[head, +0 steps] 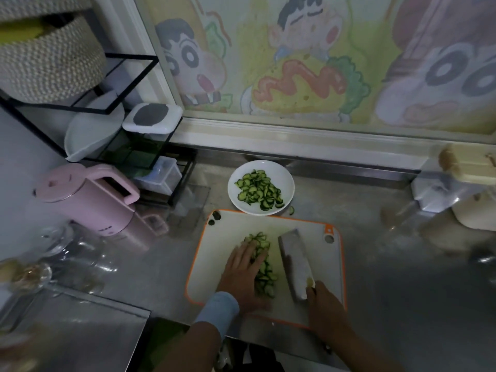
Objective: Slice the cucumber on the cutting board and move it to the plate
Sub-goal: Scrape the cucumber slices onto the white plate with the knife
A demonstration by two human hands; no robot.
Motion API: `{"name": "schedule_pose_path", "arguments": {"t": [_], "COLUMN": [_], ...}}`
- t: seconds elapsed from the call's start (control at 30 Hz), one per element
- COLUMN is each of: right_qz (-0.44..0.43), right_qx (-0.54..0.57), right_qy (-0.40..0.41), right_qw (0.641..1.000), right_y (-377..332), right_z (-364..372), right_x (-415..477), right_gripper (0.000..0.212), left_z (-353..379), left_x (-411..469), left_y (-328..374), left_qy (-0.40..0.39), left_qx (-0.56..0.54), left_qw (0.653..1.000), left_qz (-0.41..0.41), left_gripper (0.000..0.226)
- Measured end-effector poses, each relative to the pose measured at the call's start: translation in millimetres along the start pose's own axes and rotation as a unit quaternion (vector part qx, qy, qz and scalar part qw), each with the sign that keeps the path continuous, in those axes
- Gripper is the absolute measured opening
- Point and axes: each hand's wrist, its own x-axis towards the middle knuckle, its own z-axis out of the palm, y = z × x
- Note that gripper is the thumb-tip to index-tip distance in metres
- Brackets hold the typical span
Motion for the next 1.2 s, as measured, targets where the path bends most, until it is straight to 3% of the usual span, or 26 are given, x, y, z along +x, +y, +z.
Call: {"name": "schedule_pose_path", "arguments": {"t": [0.17,0.33,0.53,0.7,0.8,0.9,1.2], "right_qz": [0.009,-0.024,-0.043,-0.013,-0.031,-0.047,-0.105], "right_qx": [0.046,0.077,0.106,0.129,0.161,0.204,0.176], "right_qy": [-0.077,-0.105,-0.122,-0.129,-0.104,-0.068,0.015], "right_qw": [0.996,0.991,0.986,0.983,0.981,0.976,0.979], "right_y": [-9,-34,-52,-50,-52,-63,-108], "right_z": [12,12,14,7,-4,-25,-78], "right_x": [-5,4,17,24,24,23,85], "right_gripper": [0.025,0.022,0.018,0.026,0.030,0.019,0.027], "left_z": [9,13,15,10,-4,-24,-96], "left_x": [7,17,43,42,42,47,124], "left_y": [2,4,5,11,17,24,12], "left_qy": [0.043,0.082,0.049,0.080,0.128,0.165,0.184], "left_qx": [-0.031,-0.108,-0.036,-0.078,-0.140,-0.186,-0.178], "left_qw": [0.992,0.987,0.996,0.992,0.981,0.968,0.966], "left_qz": [-0.115,-0.091,-0.068,-0.056,-0.047,-0.041,-0.030], "left_gripper": [0.102,0.101,0.098,0.092,0.086,0.079,0.074]}}
